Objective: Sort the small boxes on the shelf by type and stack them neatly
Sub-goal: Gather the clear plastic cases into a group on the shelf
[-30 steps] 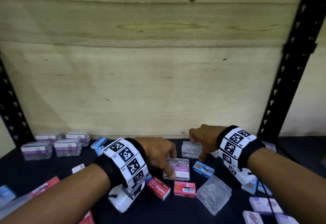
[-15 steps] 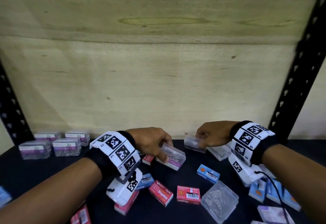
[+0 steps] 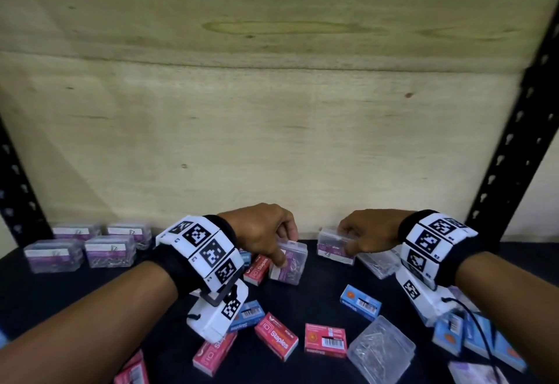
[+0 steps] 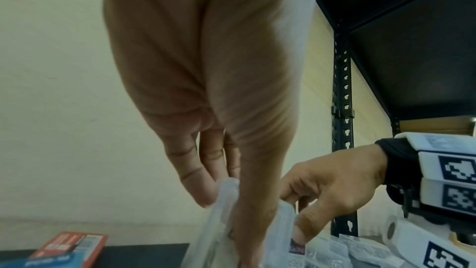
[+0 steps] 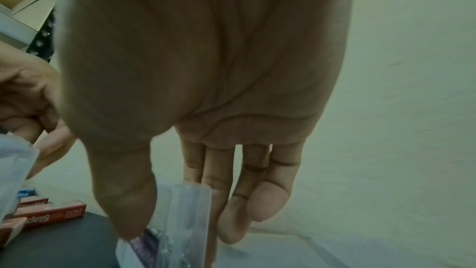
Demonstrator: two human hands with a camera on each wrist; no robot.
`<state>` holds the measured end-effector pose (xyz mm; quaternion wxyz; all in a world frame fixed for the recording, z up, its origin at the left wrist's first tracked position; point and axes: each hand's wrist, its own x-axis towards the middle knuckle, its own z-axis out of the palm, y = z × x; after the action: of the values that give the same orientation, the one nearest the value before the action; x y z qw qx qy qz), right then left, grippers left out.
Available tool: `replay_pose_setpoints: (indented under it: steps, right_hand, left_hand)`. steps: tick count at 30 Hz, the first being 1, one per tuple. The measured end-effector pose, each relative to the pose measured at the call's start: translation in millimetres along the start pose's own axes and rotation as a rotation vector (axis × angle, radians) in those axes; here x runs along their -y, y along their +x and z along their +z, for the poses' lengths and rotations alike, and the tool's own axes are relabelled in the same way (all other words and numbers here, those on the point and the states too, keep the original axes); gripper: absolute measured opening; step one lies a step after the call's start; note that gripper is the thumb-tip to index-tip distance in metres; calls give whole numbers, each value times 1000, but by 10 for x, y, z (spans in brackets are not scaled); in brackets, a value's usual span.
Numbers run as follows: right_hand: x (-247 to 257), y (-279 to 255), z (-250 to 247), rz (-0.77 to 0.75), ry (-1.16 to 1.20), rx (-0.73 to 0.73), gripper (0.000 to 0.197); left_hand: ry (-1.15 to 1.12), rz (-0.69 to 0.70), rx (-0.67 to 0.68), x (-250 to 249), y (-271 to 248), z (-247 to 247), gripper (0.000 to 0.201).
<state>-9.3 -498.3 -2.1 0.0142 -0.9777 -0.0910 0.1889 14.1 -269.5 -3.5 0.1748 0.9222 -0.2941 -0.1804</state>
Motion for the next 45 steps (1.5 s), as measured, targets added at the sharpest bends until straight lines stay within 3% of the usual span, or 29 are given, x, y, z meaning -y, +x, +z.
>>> replay_pose_setpoints:
  steps: [7,10,13,16,20,24,26,29,37,45]
  right_hand:
    - [-13,8,-92,-38,104,-110,38]
    - [-10,-17,-164,-33,206,-110,36]
    - [-19,-31,-206,-33,46,-151,20]
    - [-37,-17,-193,-8,20,-162,21]
    - [-37,-15,-185,-6,67,-165,31]
    - [31,-39,-250,-70,145,-194,19]
    - [137,-56,-293,-95,256,-177,10]
    - [339,-48,-332,-140,339,-118,16]
    - [1130,186,-411,-315,184,-121,24]
    - [2325,526,-449,-534,-4,-144,37]
  left_hand:
    - [-4,90,-6,-42,-45,10,37]
    - [-36,114,41,-76,-50,46,38]
    - [-40,124,92,-81,-35,92,44]
    - [-28,129,94,-59,-18,127,53]
    - [-19,107,59,-19,-51,108,48]
    - [-25,110,64,32,-173,-6,44]
    - [-9,106,54,79,-269,-99,44]
    - [20,85,35,179,-438,-237,44]
    - [70,-69,-63,674,-1068,-563,42]
    - [77,-323,-118,1522,-1845,-752,42]
